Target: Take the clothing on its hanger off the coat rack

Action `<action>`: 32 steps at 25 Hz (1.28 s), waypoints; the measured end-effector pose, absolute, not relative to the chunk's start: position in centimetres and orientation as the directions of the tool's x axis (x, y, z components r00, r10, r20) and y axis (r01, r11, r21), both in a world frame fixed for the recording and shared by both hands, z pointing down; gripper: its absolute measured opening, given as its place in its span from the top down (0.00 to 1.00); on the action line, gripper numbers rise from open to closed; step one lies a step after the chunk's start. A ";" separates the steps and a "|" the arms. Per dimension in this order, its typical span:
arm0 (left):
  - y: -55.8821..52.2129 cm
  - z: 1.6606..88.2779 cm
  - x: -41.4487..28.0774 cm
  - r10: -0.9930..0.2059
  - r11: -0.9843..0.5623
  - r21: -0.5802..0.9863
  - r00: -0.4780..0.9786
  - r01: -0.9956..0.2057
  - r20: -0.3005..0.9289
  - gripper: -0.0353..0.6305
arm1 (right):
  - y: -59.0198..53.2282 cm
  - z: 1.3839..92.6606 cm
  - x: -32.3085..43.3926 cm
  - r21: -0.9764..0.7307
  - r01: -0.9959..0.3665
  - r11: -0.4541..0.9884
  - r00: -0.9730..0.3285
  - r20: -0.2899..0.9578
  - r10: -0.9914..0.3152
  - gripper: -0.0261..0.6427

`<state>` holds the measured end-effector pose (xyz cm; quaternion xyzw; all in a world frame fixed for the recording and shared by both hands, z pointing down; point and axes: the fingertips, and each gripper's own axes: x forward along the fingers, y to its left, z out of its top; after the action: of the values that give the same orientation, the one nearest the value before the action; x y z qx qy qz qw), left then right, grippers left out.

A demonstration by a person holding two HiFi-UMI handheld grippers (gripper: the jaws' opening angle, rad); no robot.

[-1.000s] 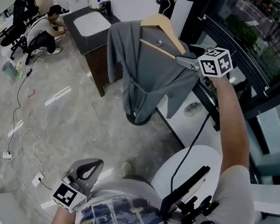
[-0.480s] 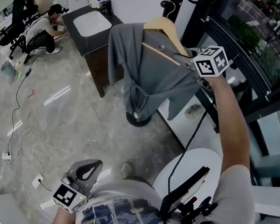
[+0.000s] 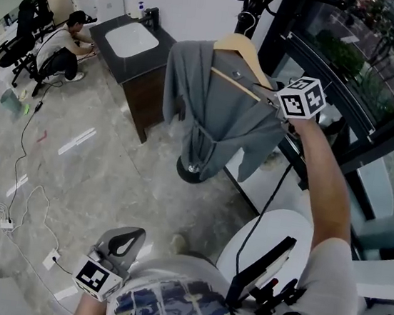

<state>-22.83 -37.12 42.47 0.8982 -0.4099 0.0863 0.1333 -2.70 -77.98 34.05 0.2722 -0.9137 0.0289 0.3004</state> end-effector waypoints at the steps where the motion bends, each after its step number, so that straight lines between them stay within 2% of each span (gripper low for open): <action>1: -36.8 42.5 -22.9 -0.711 -0.633 0.166 0.653 -0.756 0.260 0.94 | -77.7 33.8 -2.6 0.115 -0.520 0.846 -0.668 0.563 -0.487 0.95; 17: -30.0 42.4 -25.6 -0.692 -0.670 0.162 0.688 -0.725 0.219 0.94 | -66.9 27.1 -3.5 0.219 -0.532 0.818 -0.657 0.503 -0.561 0.95; 32: -22.3 41.8 -28.6 -0.673 -0.697 0.147 0.711 -0.702 0.204 0.94 | -51.6 26.7 -6.8 0.225 -0.470 0.853 -0.697 0.499 -0.516 0.95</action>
<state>-28.57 -22.30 41.79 0.9188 -0.3740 0.0674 0.1072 -6.82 -51.62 26.66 0.2679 -0.9202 -0.0399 0.2827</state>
